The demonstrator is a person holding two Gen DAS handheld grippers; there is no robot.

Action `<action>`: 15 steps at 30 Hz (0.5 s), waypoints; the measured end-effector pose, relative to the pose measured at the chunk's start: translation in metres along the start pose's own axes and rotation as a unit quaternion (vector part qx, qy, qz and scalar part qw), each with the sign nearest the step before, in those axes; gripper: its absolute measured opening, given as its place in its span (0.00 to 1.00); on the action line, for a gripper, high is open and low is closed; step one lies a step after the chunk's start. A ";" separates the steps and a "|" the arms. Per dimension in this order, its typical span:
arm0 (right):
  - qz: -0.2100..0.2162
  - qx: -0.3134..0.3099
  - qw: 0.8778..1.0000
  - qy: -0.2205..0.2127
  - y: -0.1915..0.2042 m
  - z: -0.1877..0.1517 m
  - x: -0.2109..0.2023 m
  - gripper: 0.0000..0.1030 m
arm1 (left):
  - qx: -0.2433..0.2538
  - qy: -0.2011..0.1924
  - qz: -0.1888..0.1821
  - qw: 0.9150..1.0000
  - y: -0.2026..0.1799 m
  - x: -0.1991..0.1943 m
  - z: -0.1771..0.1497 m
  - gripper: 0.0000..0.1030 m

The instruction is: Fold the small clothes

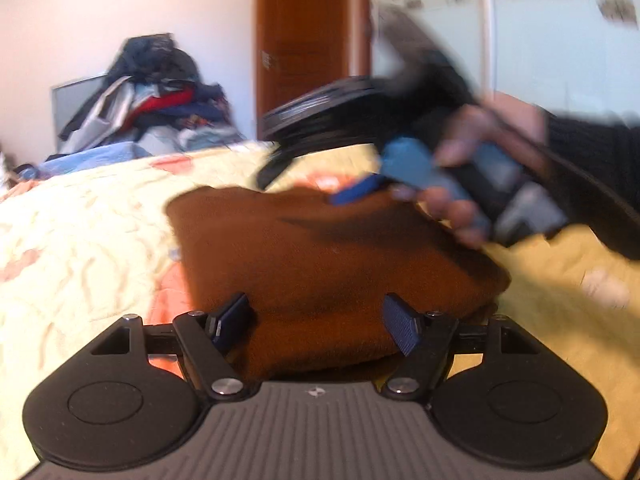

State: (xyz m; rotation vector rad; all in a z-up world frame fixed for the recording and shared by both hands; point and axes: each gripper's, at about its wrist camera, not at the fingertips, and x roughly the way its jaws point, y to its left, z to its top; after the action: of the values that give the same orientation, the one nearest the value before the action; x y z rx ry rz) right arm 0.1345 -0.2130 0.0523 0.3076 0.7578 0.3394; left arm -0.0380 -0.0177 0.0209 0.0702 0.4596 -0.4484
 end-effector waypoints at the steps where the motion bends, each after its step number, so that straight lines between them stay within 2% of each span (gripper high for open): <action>1: 0.022 0.023 0.999 -0.022 -0.007 -0.011 -0.023 1.00 | -0.034 -0.005 -0.009 0.999 0.010 -0.012 0.000 0.73; 3: 0.065 0.051 0.995 -0.064 -0.025 -0.028 -0.068 1.00 | -0.105 -0.003 -0.022 0.994 0.034 -0.026 -0.003 0.82; 4: 0.072 0.066 0.993 -0.070 -0.034 -0.037 -0.085 1.00 | -0.141 0.010 -0.024 0.990 0.047 -0.027 -0.004 0.82; 7: 0.062 0.124 0.989 -0.050 -0.068 -0.066 -0.115 1.00 | -0.248 0.053 -0.040 0.967 0.085 -0.016 -0.008 0.81; 11: 0.046 0.176 0.983 -0.007 -0.091 -0.092 -0.107 1.00 | -0.335 0.085 -0.102 0.933 0.107 0.009 -0.006 0.81; 13: 0.089 0.188 0.978 0.020 -0.090 -0.103 -0.089 0.99 | -0.359 0.105 -0.127 0.919 0.111 0.026 -0.008 0.79; 14: 0.111 0.193 0.974 0.030 -0.087 -0.104 -0.080 0.99 | -0.364 0.103 -0.133 0.916 0.111 0.031 -0.007 0.77; 15: 0.130 0.198 0.971 0.034 -0.084 -0.105 -0.073 0.97 | -0.373 0.111 -0.135 0.911 0.112 0.037 -0.005 0.66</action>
State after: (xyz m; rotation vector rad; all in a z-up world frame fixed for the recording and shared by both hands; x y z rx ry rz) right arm 0.0260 -0.3025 -0.0075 0.7810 0.8532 0.4474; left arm 0.0384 0.0693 -0.0044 -0.6993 0.8476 -0.5128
